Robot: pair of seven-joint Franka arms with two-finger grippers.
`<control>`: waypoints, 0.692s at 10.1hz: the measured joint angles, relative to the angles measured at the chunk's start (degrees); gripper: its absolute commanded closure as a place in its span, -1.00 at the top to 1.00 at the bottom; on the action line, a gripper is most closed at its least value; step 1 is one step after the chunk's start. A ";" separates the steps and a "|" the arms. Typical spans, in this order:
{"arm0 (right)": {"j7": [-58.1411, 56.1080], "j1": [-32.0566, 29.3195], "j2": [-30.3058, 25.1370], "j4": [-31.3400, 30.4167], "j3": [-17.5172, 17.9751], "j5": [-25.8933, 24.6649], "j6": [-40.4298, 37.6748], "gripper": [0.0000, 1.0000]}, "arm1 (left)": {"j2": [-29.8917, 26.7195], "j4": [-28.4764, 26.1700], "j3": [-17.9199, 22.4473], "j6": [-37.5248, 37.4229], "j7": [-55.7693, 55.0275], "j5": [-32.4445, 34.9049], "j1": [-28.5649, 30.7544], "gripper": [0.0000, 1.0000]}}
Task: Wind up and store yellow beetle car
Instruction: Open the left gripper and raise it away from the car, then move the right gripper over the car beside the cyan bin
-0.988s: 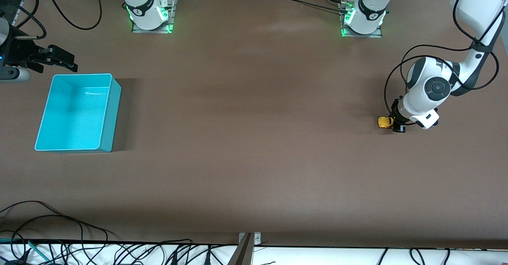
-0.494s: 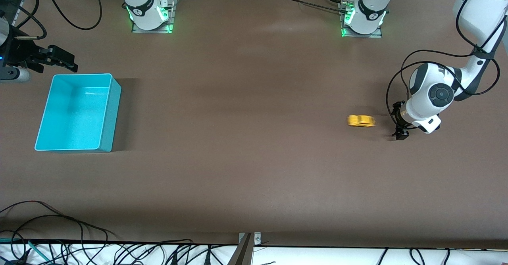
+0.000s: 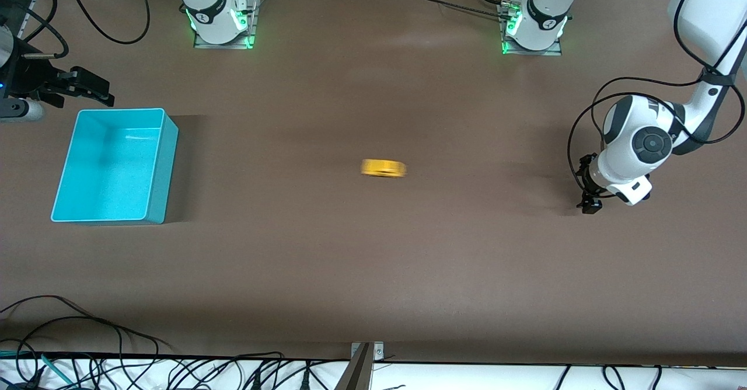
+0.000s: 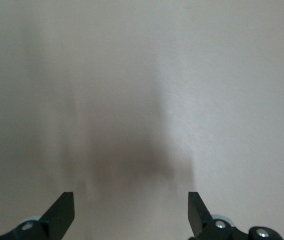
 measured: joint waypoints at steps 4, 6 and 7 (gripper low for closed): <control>-0.02 0.16 0.09 0.00 0.05 0.00 0.21 1.00 | -0.59 12.92 -2.65 -17.63 25.96 -11.81 1.82 1.00; -0.25 0.17 0.46 0.00 0.07 0.00 0.22 1.00 | -0.66 17.47 -4.04 -22.81 34.77 -12.86 2.04 1.00; -0.39 0.16 0.63 0.00 0.05 0.00 0.23 1.00 | -0.70 19.46 -5.07 -25.16 37.92 -12.89 2.02 1.00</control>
